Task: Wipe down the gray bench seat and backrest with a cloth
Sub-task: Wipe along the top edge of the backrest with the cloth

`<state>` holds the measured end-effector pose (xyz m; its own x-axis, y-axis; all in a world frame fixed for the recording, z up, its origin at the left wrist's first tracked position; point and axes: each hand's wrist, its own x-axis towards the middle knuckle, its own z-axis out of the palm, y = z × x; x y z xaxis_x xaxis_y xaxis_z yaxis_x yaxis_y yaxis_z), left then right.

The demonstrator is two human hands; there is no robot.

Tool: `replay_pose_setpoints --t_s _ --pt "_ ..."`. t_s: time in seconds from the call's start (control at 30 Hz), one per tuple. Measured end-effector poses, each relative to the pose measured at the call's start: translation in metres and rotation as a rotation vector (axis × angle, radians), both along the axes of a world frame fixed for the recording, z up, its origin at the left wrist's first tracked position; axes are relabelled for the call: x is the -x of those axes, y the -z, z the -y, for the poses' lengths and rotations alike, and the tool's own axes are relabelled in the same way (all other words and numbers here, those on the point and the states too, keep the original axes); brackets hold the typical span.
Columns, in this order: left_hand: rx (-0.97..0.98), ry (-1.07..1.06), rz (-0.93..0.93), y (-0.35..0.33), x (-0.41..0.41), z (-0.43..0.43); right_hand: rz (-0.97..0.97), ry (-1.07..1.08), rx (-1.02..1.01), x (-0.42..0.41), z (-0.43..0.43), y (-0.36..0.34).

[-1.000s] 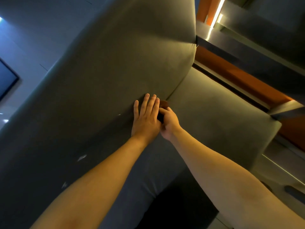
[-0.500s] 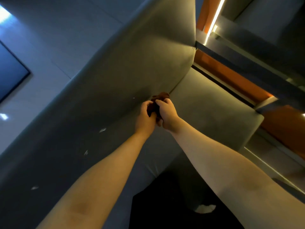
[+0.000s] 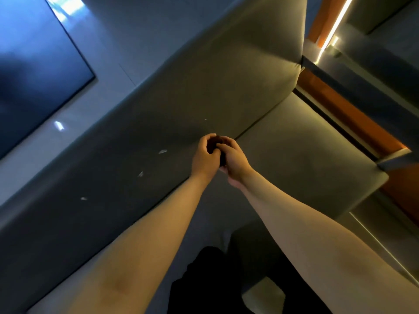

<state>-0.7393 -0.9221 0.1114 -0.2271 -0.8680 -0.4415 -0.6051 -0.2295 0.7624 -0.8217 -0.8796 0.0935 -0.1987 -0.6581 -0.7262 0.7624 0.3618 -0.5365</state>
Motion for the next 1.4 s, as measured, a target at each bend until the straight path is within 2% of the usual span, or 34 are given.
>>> replay_pose_setpoints --t_s 0.13,0.23,0.3,0.4,0.5,0.67,0.73,0.83,0.93,1.1,1.23,1.33,1.4 --pt "0.048 0.253 0.175 -0.004 -0.021 0.015 -0.12 0.043 -0.042 -0.01 0.005 -0.004" --pt "0.311 0.517 0.453 0.001 -0.041 0.033 -0.219 0.128 -0.082 -0.011 0.019 -0.003" --pt "0.471 0.643 0.565 0.006 -0.047 0.046 -0.275 0.219 -0.097 -0.009 0.032 0.003" --pt "0.629 0.702 0.648 0.018 -0.052 0.062 -0.41 0.296 -0.079 -0.011 0.053 0.016" --pt "0.756 0.757 0.717 0.039 -0.068 0.069 -0.465 0.3 0.012 -0.017 0.085 0.03" --pt "0.944 0.854 0.857 0.077 -0.087 0.085 -0.764 0.386 0.048 -0.04 0.118 0.069" --pt "0.999 0.846 0.855 0.088 -0.087 0.087 -0.782 0.402 -0.008 -0.052 0.112 0.094" --pt "1.045 0.83 0.809 0.093 -0.088 0.088 -0.614 0.418 -0.093 -0.065 0.101 0.12" --pt "1.039 0.848 0.8 0.091 -0.087 0.087 -0.5 0.404 -0.145 -0.063 0.098 0.114" --pt "0.997 0.855 0.805 0.086 -0.088 0.086 -0.638 0.461 0.062 -0.042 0.112 0.058" --pt "1.023 0.87 0.802 0.09 -0.087 0.087 -0.782 0.431 0.035 -0.053 0.125 0.065" --pt "1.04 0.824 0.786 0.091 -0.086 0.088 -0.708 0.378 -0.077 -0.056 0.114 0.092" --pt "1.051 0.848 0.799 0.091 -0.088 0.088 -0.587 0.34 -0.156 -0.06 0.102 0.107"
